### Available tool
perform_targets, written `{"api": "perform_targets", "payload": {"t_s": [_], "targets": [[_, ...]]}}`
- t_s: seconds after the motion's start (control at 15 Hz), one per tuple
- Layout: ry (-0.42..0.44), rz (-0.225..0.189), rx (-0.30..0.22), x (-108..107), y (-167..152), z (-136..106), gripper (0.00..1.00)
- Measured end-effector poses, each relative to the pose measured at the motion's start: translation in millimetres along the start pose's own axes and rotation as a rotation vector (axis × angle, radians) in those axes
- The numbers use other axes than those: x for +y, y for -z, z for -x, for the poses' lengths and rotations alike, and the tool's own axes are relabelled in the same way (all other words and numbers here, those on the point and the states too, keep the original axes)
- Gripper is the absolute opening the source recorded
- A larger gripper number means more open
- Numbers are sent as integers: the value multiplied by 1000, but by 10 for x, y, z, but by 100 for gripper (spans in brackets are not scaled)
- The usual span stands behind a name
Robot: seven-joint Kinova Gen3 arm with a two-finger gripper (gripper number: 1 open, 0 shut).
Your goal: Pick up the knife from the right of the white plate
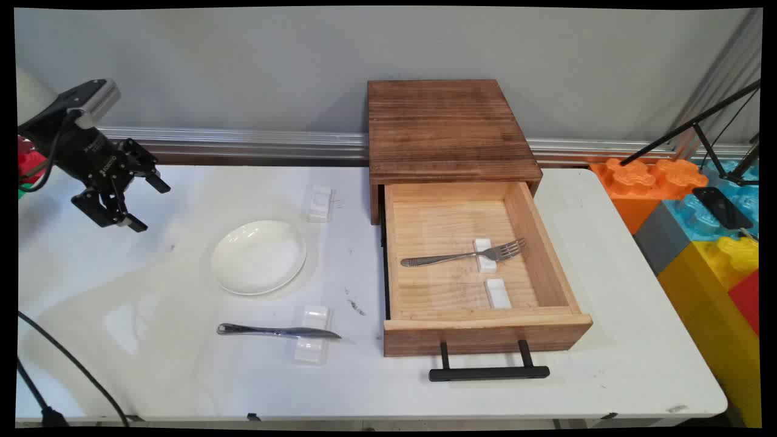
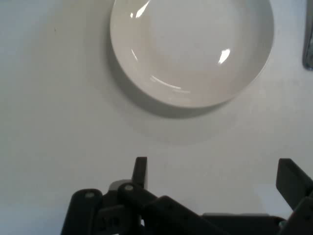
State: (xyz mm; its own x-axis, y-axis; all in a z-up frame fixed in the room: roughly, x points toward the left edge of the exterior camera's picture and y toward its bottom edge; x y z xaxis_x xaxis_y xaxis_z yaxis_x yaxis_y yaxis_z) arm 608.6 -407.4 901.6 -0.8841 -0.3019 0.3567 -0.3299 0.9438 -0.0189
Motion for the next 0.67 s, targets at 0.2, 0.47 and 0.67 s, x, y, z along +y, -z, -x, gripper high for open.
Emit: {"api": "perform_targets", "payload": {"t_s": [0.2, 0.47, 0.67], "targets": [[20, 6, 25, 137, 10, -75, 100], [36, 13, 52, 363, 8, -230, 100], [57, 4, 73, 572, -9, -402, 100]]}}
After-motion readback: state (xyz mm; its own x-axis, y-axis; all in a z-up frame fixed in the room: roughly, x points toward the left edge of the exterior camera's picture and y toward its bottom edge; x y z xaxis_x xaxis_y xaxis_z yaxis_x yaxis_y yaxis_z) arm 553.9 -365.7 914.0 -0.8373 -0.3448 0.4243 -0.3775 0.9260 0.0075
